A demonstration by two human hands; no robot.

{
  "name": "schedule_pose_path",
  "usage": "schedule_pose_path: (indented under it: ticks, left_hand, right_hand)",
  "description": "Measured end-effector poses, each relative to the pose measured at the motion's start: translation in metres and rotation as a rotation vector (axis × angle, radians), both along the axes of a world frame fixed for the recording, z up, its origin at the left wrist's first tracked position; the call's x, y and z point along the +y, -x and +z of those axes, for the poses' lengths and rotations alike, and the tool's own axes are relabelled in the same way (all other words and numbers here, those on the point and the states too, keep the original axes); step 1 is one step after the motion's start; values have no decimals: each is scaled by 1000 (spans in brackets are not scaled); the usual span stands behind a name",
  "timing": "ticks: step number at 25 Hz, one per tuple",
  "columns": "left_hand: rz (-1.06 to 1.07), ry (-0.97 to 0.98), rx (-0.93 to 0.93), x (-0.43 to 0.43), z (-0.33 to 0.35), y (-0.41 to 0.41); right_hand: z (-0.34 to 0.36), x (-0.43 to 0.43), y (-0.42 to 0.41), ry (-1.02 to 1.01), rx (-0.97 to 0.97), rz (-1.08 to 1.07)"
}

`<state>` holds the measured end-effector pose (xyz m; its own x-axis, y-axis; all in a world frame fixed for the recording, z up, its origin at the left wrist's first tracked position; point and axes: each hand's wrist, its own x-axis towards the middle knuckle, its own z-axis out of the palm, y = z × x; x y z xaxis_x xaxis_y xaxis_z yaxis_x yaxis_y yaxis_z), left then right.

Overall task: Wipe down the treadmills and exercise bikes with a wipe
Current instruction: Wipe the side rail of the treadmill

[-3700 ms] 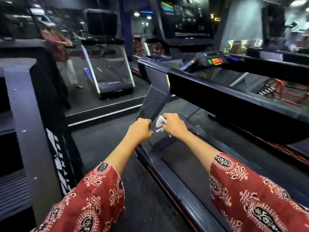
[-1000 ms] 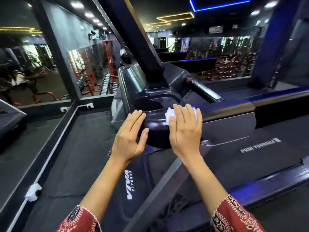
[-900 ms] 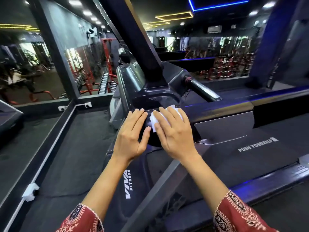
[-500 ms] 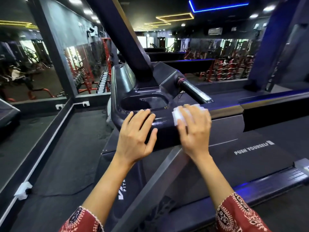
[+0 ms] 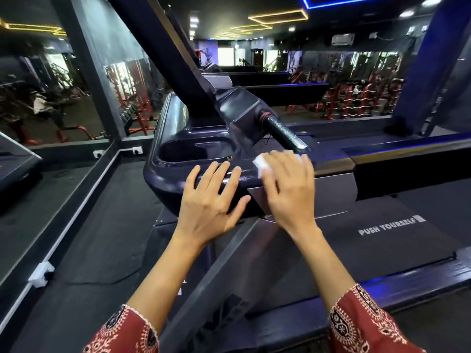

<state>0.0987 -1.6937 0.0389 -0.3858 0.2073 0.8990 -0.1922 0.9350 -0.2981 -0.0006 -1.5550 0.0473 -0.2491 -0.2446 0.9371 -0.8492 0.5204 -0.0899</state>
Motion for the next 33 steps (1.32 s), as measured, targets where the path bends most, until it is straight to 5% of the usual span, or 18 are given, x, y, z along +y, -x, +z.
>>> schedule_pose_path:
  ticks: [5,8,12,14,18,21,24,28,33]
  left_hand:
    - [29,-17,18,9,-9,5]
    - [102,-18,33,14,-19,5]
    - [61,-10,41,26,-25,14]
    - [64,9,42,36,-32,18]
    - [66,41,37,51,-46,28]
    - [93,23,65,58,-43,33]
    - [104,-22,96,63,-31,40]
    - [122,-117,137,66,-15,44]
    - [135,-106,131,59,-12,34]
  right_hand:
    - [-4,10,10,-137,31,90]
    - [-20,22,14,103,-99,-15]
    - [-55,32,22,-10,102,77]
    - [-63,38,28,150,-79,46]
    - [-89,51,41,-63,78,1]
    - [-63,54,46,200,-199,-6]
    - [-39,53,48,38,36,78]
    - [0,49,56,108,-121,-74]
    - [-4,52,52,-43,50,45]
